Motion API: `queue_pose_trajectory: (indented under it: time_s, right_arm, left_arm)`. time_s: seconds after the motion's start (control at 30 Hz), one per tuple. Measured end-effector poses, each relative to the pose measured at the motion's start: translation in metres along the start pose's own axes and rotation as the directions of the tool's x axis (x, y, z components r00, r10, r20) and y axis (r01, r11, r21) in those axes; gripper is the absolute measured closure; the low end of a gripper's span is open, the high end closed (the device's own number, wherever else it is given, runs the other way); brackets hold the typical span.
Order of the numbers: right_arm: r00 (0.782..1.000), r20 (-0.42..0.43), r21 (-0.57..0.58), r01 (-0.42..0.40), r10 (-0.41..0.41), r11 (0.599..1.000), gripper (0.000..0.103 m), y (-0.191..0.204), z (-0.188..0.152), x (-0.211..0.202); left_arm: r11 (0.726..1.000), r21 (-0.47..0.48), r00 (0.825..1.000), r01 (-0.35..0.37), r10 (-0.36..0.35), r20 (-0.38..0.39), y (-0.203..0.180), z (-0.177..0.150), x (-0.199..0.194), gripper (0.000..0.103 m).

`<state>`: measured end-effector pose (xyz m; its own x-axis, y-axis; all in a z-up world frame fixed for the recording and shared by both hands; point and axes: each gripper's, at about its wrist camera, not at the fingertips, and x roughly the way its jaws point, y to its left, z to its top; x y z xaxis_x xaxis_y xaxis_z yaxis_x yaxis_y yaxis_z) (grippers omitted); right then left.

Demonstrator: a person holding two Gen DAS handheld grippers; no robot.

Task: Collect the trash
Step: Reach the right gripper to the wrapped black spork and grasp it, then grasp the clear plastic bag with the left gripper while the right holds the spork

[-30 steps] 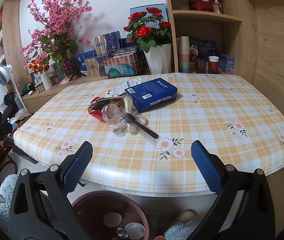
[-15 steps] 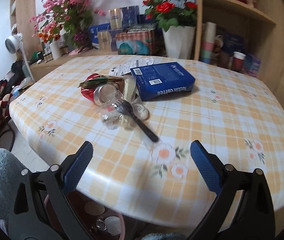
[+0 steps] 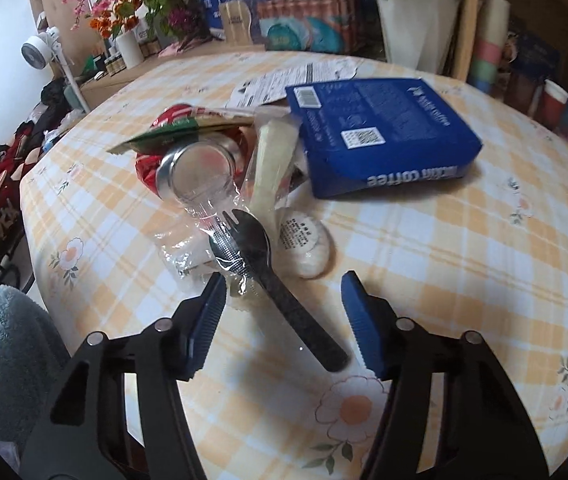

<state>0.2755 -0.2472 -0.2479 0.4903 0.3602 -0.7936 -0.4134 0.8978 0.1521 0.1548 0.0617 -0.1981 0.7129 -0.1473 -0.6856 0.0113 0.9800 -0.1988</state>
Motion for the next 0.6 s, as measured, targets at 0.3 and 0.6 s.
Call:
queue_pose_trajectory:
  time_s: [0.3,0.6]
  right_arm:
    - [0.995,0.009,0.097,-0.103,0.103,0.990,0.081,-0.002,-0.018,-0.011]
    - [0.988,0.123,0.214,-0.117,0.092,0.970,0.085,-0.006,-0.030,-0.044]
  left_arm:
    - [0.999,0.009,0.999,0.040,-0.040,-0.030,-0.007,-0.005,0.012,0.006]
    - [0.994,0.047,0.995,0.097,-0.095,-0.036,-0.028,-0.001,0.017,0.006]
